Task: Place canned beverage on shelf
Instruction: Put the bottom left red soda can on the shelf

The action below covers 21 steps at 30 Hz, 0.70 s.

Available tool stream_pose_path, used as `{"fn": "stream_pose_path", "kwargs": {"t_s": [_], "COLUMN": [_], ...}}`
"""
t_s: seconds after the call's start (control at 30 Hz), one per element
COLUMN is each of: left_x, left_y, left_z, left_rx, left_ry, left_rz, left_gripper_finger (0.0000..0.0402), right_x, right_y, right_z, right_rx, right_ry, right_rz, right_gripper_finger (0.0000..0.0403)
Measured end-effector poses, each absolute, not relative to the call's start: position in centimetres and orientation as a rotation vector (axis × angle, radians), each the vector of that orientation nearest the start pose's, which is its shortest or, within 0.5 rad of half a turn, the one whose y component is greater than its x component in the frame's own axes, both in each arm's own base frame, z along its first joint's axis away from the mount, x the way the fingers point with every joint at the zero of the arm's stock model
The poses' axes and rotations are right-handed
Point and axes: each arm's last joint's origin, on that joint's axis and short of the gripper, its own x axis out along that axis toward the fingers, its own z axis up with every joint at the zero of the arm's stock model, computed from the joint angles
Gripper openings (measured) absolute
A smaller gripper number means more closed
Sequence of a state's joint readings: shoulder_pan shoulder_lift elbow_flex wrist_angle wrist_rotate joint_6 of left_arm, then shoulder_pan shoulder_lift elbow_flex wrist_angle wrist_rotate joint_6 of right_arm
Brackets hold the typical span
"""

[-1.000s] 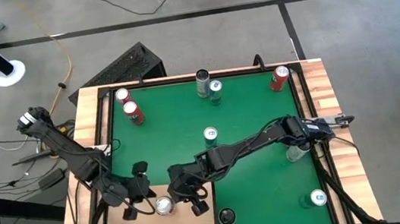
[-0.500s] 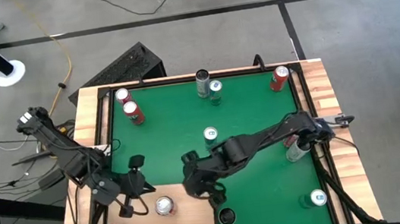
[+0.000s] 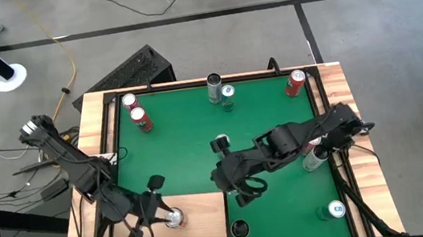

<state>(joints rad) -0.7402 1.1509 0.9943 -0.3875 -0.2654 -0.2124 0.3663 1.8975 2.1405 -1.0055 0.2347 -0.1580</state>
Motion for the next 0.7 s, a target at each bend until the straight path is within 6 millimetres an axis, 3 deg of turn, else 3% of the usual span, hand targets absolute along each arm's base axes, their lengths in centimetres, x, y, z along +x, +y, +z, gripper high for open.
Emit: {"fn": "stream_pose_path", "kwargs": {"t_s": [0.23,0.4,0.7], "left_x": [19.6,20.4,20.9], "left_y": [-16.8,-17.5,-17.7], "left_z": [30.5,29.9,29.0], "left_rx": [0.063,0.059,0.047], "left_ry": [0.556,0.554,0.594], "left_rz": [-0.396,-0.398,-0.355], "left_gripper_finger": [0.0235,0.0298,0.0327], "right_x": [35.6,33.7,31.3], "right_y": [13.5,12.6,11.1], "right_z": [38.1,36.3,34.7], "right_rx": [-0.352,-0.315,-0.285], "right_ry": [0.641,0.576,0.490], "right_rz": [0.172,0.158,0.136], "right_gripper_finger": [0.0024,0.0024,0.0024]}}
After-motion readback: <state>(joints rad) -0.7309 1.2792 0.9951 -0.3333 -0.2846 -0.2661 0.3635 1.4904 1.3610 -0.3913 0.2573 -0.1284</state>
